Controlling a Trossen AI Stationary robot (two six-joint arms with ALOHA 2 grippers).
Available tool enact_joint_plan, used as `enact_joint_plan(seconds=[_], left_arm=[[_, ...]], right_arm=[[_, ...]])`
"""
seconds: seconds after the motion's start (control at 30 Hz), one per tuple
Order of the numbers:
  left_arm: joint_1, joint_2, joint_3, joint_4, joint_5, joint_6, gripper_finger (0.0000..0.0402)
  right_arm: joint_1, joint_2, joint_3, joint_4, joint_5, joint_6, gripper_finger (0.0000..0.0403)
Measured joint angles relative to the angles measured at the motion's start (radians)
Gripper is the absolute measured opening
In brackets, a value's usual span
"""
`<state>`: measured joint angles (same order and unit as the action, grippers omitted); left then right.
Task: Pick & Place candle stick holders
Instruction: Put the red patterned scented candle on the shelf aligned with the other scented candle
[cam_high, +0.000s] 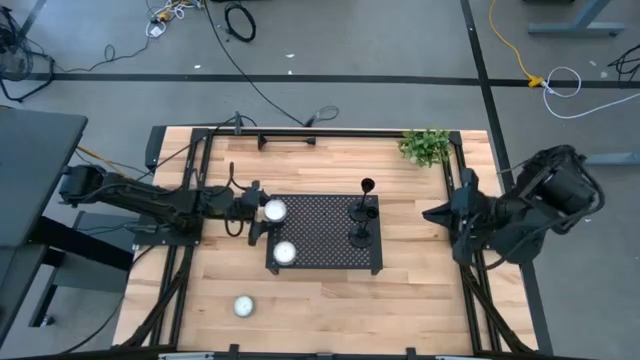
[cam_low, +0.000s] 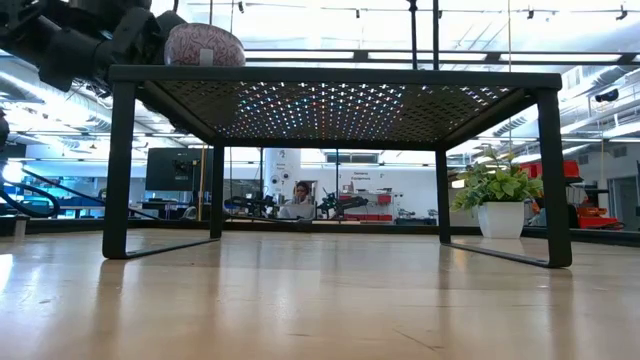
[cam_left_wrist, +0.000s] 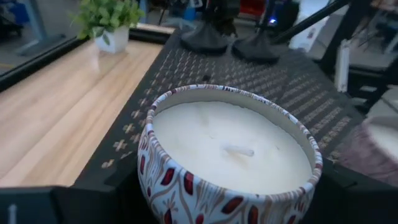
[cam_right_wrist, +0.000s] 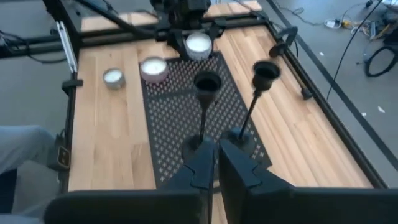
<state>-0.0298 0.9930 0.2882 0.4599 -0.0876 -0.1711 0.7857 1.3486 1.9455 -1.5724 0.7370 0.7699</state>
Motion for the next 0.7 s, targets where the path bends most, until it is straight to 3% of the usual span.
enact_joint_plan(seconds=[0.7], left_arm=[[0.106,0.127,0.002,0.134,0.053,0.019,0.0284]], right_arm=[[0.041,-0.027,-0.129,0.008,0.011,0.094,0.0020]])
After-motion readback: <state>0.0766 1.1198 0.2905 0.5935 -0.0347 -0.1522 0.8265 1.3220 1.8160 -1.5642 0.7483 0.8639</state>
